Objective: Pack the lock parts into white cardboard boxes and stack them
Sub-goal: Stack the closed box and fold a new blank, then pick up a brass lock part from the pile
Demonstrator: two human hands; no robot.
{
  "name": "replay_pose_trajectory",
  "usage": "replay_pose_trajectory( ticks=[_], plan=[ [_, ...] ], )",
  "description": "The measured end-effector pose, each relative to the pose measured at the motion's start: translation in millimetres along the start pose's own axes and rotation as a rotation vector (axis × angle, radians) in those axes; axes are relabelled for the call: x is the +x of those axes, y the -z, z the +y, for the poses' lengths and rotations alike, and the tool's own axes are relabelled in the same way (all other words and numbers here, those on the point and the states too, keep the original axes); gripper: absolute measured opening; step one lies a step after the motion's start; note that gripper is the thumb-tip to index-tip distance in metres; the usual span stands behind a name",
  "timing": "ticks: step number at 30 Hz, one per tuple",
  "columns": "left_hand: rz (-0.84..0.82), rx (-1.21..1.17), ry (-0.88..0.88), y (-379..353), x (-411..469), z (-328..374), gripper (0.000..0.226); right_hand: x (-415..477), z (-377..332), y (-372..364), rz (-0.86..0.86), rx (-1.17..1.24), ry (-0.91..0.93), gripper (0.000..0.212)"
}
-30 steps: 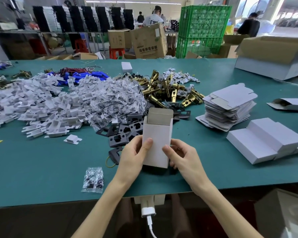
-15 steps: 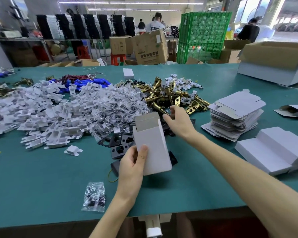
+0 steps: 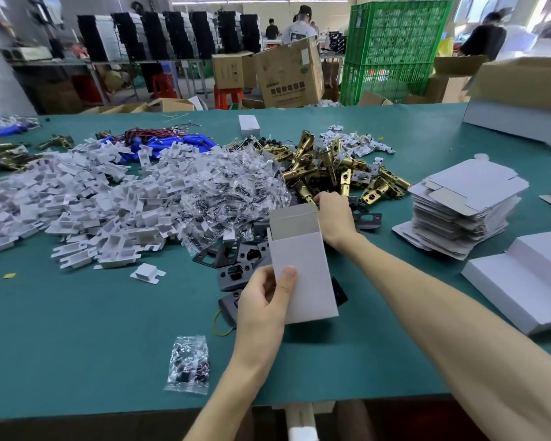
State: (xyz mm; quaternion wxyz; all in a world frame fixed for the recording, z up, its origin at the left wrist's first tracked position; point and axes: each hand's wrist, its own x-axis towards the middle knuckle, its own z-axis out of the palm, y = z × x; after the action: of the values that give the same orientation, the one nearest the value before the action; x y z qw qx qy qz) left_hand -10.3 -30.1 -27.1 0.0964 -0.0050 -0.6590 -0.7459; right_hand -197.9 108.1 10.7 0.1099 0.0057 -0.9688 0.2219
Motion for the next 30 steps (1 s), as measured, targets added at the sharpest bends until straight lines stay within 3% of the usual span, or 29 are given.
replay_pose_trajectory(
  ticks=[4,10,17,20,24,30],
  plan=[
    [-0.006,0.003,-0.006,1.0,-1.4,0.4,0.034,-7.5,4.9,12.4,0.129,0.064,0.009,0.038],
    [-0.023,0.031,0.007,0.2,-1.9,1.4,0.037,-17.8,19.3,56.2,0.182,0.629,-0.186,0.036],
    [-0.014,0.053,0.017,0.5,-1.4,2.2,0.038,-64.8,8.4,128.4,0.173,0.772,0.177,0.014],
    [-0.020,0.060,0.015,0.9,-2.1,3.4,0.041,-85.4,-3.9,148.4,0.154,0.703,0.326,0.014],
    [-0.053,0.049,-0.006,2.0,-3.6,6.3,0.032,-97.1,-17.2,157.2,0.110,0.399,0.488,0.013],
    [-0.087,-0.003,-0.001,4.0,-4.9,8.1,0.031,-104.8,-24.8,160.3,0.012,0.177,0.604,0.017]
  ],
)
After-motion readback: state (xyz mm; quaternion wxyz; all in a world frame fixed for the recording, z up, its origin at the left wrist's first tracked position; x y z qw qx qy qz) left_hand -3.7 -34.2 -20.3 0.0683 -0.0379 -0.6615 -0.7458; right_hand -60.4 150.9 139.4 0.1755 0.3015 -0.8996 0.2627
